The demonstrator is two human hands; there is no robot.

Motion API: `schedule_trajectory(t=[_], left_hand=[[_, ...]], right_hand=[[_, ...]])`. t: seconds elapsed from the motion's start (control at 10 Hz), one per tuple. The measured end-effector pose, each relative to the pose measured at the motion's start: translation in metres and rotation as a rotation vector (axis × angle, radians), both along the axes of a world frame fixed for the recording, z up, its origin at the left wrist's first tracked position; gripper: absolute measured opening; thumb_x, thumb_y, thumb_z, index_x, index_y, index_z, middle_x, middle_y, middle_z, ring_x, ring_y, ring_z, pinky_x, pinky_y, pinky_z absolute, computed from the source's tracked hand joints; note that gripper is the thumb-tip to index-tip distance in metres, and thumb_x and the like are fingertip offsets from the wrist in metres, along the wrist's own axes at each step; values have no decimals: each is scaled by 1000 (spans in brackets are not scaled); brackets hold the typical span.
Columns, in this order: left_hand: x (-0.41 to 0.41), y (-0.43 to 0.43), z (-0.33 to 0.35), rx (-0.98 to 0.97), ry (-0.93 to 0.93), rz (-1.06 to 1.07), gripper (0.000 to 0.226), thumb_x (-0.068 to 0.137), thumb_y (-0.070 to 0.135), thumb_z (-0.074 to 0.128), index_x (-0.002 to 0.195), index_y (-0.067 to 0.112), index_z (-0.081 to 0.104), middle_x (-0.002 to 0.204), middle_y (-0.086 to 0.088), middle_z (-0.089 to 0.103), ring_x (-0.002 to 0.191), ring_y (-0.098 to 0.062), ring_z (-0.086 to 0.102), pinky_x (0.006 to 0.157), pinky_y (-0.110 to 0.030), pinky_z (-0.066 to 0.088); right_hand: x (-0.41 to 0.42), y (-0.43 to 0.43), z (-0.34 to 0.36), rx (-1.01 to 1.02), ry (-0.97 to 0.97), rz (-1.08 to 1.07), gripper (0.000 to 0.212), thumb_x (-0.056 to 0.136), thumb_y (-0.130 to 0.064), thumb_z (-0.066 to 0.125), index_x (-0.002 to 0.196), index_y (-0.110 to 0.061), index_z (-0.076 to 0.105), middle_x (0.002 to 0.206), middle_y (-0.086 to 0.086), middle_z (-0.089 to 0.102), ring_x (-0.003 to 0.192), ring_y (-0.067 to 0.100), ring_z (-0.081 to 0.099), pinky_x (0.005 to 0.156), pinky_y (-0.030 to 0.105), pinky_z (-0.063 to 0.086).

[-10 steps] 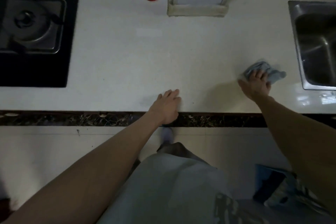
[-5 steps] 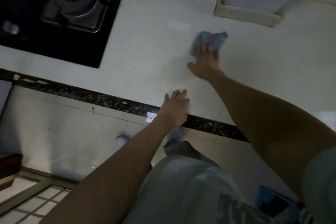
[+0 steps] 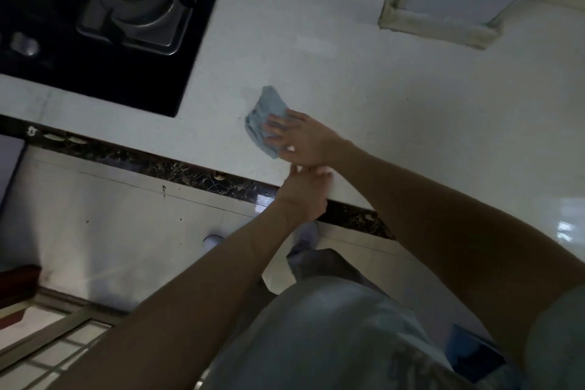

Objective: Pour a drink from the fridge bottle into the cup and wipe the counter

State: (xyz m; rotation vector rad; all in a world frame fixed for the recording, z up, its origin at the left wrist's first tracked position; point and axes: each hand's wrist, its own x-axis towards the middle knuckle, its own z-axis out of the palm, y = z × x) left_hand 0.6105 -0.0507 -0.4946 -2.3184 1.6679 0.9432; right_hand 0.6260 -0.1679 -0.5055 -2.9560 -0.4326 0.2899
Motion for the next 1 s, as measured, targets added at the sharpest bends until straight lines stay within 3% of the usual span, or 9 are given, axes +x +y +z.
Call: schedule_trajectory(t=[0.1, 0.2, 0.3, 0.4, 0.5, 0.6, 0.7, 0.8, 1.0], left_hand=[[6, -4, -1, -52, -30, -84, 48, 86, 18, 51, 133, 8, 50, 151, -12, 36, 136, -29, 30, 108, -44, 36], [8, -14, 5, -99, -1, -70, 37, 84, 9, 52, 120, 3, 58, 146, -12, 38, 130, -29, 35, 97, -38, 41], [2, -28, 11, -105, 2, -73, 36, 85, 5, 51, 120, 3, 58, 148, -10, 36, 132, -29, 33, 96, -42, 45], [-11, -40, 9, -90, 28, -80, 36, 87, 6, 49, 122, 4, 58, 151, -9, 33, 134, -29, 31, 99, -42, 43], [-27, -49, 3, -87, 29, -124, 40, 87, 8, 51, 126, 6, 56, 154, -7, 28, 136, -28, 29, 104, -42, 40], [-38, -52, 2, -57, 15, -133, 42, 87, 12, 54, 129, 7, 54, 154, -7, 27, 137, -27, 27, 107, -46, 36], [-40, -53, 5, -26, 20, -124, 45, 88, 14, 54, 132, 7, 52, 156, -8, 22, 139, -28, 24, 108, -49, 36], [-37, -55, 12, 41, 33, -156, 44, 89, 13, 53, 132, 4, 52, 154, -8, 24, 138, -27, 25, 103, -48, 43], [-32, -48, 16, 44, 38, -186, 51, 91, 14, 52, 140, 3, 45, 159, -9, 19, 140, -29, 24, 110, -44, 38]], right_hand=[[-49, -49, -19, -1, 22, -78, 37, 93, -29, 47, 116, -14, 71, 129, 7, 65, 126, 27, 56, 107, 43, 35], [-105, -107, -16, 21, 44, -309, 42, 94, -30, 41, 125, -14, 66, 138, 9, 57, 135, 30, 46, 110, 47, 29], [-170, -160, -13, -3, 31, -530, 46, 95, -31, 38, 120, -6, 67, 133, 18, 59, 128, 37, 52, 100, 50, 42], [-238, -198, -25, -67, 157, -764, 54, 102, -30, 24, 122, 1, 63, 136, 24, 54, 128, 44, 49, 92, 55, 49], [-283, -199, -22, -91, 175, -1146, 51, 104, -35, 20, 140, -10, 47, 151, 14, 36, 142, 34, 30, 102, 58, 39], [-291, -176, -11, -30, 101, -1437, 49, 97, -42, 33, 140, -20, 40, 154, 8, 30, 145, 26, 24, 99, 57, 36], [-282, -160, -16, 34, 149, -1593, 55, 96, -39, 38, 147, -20, 31, 160, 5, 18, 148, 24, 14, 107, 52, 24], [-270, -141, -12, 35, 197, -1676, 60, 96, -33, 41, 152, -17, 24, 163, 6, 11, 149, 25, 9, 110, 51, 21], [-289, -116, -1, 63, 177, -1514, 62, 89, -21, 48, 149, -12, 30, 158, 9, 23, 143, 31, 23, 106, 49, 29]])
